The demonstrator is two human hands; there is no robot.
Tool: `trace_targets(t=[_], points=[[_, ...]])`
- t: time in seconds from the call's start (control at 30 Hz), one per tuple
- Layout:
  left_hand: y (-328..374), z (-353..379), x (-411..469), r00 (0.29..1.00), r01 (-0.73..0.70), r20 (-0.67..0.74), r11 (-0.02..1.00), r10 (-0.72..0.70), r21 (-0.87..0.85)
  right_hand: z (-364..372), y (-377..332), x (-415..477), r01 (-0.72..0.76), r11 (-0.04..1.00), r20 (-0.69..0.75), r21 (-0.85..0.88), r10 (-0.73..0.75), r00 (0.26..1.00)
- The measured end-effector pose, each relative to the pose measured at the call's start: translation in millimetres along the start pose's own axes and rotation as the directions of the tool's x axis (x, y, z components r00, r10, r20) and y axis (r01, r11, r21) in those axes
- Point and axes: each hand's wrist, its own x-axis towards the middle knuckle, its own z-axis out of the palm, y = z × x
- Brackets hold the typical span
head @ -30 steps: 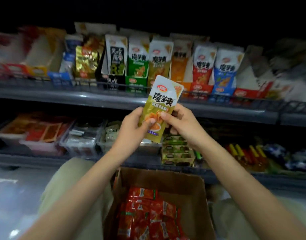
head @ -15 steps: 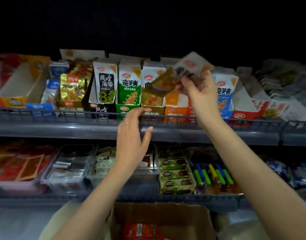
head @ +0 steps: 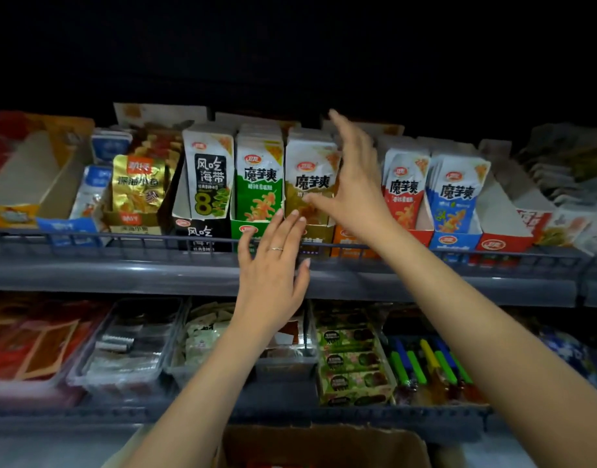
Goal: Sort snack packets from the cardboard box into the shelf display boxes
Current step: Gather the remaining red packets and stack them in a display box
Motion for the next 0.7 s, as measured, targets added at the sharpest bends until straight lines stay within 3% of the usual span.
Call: trace_targets(t=[0.13,0.3,0.6,0.7], points=[[2.2,2.0,1.9,0.999,-0.001,-0.049,1.000,0.000,-0.011,1.4,-4.4,14.2,0.185,0.923,0.175,-0.337,-0.132,0.976],[5.1,1.1,2.0,0.996,0.019,-0.088,0.999,-0.022,-0.040,8.3,-4.7,15.7,0.208,0.827,0.064,-0.522,-0.205,0.977],[6.1,-3.5,5.5,0.996,0.014,-0.091,0.998,-0.018,-0.054,16.1,-9.8,5.3,0.120,0.816,0.037,-0.566,-0.121,0.992],[0.5,-10.0,3.9,0.997,-0.027,-0.070,0.999,0.024,-0.044,9.4,-14.1,-9.0,0.109,0.871,-0.092,-0.480,-0.174,0.980]])
